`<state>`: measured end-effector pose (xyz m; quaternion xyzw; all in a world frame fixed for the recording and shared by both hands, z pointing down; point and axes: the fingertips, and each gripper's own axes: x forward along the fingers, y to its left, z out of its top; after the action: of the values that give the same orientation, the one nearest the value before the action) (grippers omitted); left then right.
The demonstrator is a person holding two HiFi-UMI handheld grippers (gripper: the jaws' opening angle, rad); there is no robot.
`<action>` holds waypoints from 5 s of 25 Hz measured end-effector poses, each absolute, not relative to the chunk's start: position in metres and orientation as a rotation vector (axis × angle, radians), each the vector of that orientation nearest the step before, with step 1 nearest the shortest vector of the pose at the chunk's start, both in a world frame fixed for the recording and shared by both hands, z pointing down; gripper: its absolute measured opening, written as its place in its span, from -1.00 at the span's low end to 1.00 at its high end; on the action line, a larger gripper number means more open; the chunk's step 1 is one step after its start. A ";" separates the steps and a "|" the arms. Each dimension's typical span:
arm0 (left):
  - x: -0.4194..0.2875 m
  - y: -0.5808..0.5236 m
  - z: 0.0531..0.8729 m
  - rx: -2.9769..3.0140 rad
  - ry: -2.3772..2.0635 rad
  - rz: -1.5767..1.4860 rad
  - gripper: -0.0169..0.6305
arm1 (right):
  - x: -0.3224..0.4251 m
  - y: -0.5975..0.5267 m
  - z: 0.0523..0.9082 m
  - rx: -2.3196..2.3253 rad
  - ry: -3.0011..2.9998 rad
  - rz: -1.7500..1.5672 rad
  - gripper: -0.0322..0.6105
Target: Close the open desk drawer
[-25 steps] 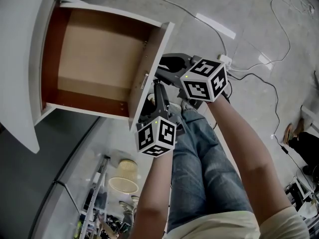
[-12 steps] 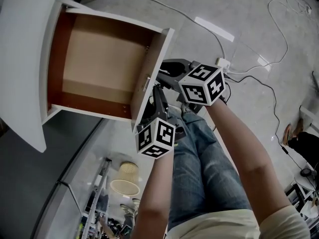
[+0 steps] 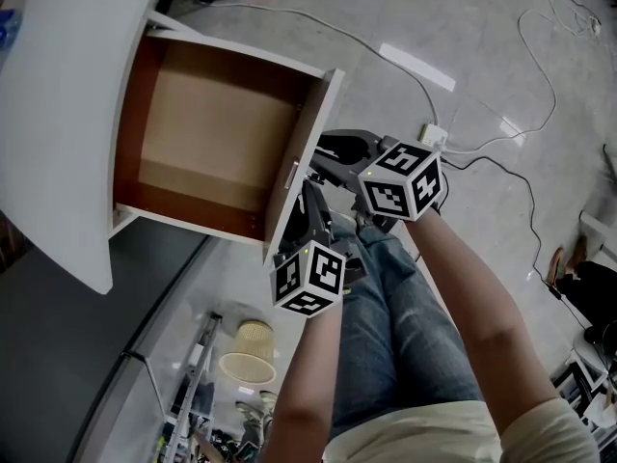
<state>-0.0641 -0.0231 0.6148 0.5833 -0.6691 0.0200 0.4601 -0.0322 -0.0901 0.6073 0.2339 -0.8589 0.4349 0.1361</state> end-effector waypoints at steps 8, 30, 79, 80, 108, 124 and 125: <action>-0.068 -0.024 0.598 1.440 -1.635 0.034 -0.53 | -0.035 -0.091 0.589 0.699 -2.513 1.231 -0.56; -0.090 -0.026 0.570 1.471 -1.617 -0.003 -0.62 | -0.053 -0.093 0.557 0.736 -2.569 1.250 -0.55; -0.170 -0.082 0.565 1.464 -1.683 -0.047 -0.61 | -0.133 -0.150 0.554 0.701 -2.597 1.232 -0.54; -0.172 -0.084 0.565 1.464 -1.684 -0.048 -0.61 | -0.135 -0.151 0.554 0.700 -2.598 1.232 -0.54; -0.224 -0.118 0.563 1.469 -1.778 -0.086 -0.60 | -0.187 -0.185 0.552 0.611 -2.646 1.164 -0.48; -0.253 -0.134 0.567 1.436 -1.805 -0.106 -0.60 | -0.216 -0.202 0.556 0.585 -2.640 1.121 -0.47; -0.254 -0.135 0.567 1.435 -1.805 -0.105 -0.60 | -0.217 -0.203 0.556 0.585 -2.638 1.120 -0.47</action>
<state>-0.2541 -0.1348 0.5673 0.5685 -0.7151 -0.0417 0.4047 -0.2171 -0.2029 0.5560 0.1989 -0.8966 0.3806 0.1081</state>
